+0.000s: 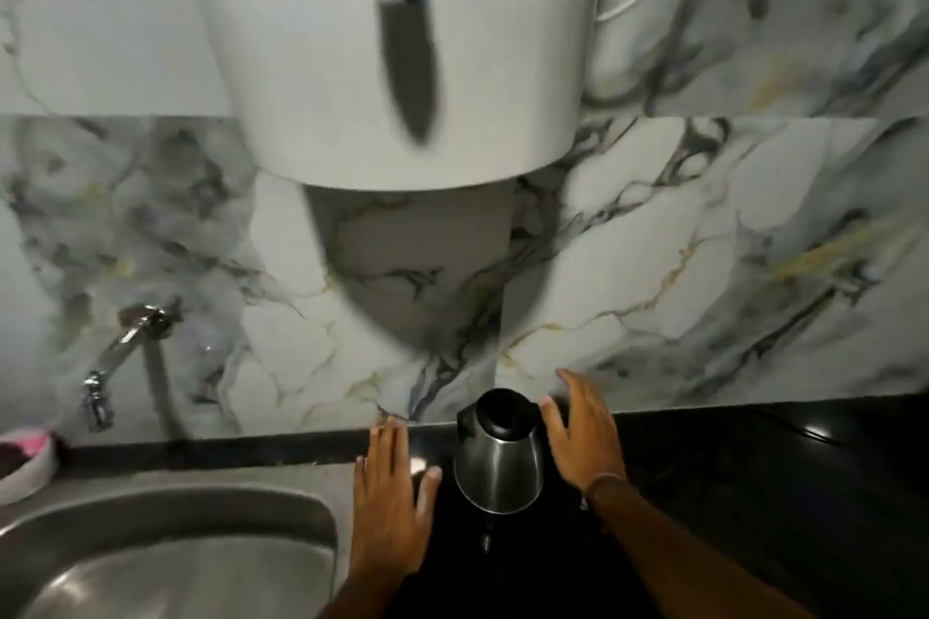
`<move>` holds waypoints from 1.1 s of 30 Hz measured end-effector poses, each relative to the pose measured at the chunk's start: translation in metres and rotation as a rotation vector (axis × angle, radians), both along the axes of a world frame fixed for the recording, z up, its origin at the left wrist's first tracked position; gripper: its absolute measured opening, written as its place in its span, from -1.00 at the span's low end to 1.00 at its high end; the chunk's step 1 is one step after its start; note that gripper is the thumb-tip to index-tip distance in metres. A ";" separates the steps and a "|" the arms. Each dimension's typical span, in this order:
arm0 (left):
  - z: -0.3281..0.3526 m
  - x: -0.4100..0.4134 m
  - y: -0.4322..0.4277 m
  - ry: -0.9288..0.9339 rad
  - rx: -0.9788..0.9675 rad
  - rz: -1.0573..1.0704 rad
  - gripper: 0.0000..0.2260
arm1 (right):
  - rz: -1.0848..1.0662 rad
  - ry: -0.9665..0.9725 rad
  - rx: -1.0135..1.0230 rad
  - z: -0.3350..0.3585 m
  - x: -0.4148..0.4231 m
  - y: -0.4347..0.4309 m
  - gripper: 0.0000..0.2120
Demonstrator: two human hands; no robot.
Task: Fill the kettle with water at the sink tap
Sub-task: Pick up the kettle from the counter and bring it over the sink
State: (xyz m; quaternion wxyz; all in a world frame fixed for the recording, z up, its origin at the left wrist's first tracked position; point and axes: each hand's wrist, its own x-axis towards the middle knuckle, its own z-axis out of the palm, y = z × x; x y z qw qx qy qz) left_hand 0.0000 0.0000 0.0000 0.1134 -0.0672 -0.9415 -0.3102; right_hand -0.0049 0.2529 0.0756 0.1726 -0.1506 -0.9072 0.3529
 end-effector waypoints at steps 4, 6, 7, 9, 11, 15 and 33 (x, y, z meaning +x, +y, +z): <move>-0.049 -0.024 0.040 -0.168 0.002 -0.101 0.06 | 0.088 -0.149 -0.014 -0.022 -0.042 -0.001 -0.53; -0.069 -0.032 0.054 -0.198 0.016 -0.132 0.17 | 0.092 -0.200 0.014 -0.033 -0.056 -0.002 -0.56; -0.077 -0.035 0.059 -0.201 0.036 -0.137 0.22 | 0.094 -0.210 0.038 -0.036 -0.061 0.000 -0.58; -0.083 -0.036 0.069 -0.214 0.107 -0.142 0.33 | 0.094 -0.238 0.071 -0.035 -0.064 0.001 -0.58; -0.087 -0.037 0.078 -0.247 0.183 -0.111 0.45 | 0.090 -0.259 0.091 -0.036 -0.066 0.001 -0.51; -0.090 -0.038 0.090 -0.272 0.319 -0.046 0.55 | 0.125 -0.318 0.148 -0.035 -0.067 0.002 -0.41; -0.044 -0.037 0.098 -0.171 0.578 0.003 0.31 | 0.193 -0.296 0.127 0.010 -0.061 0.002 -0.48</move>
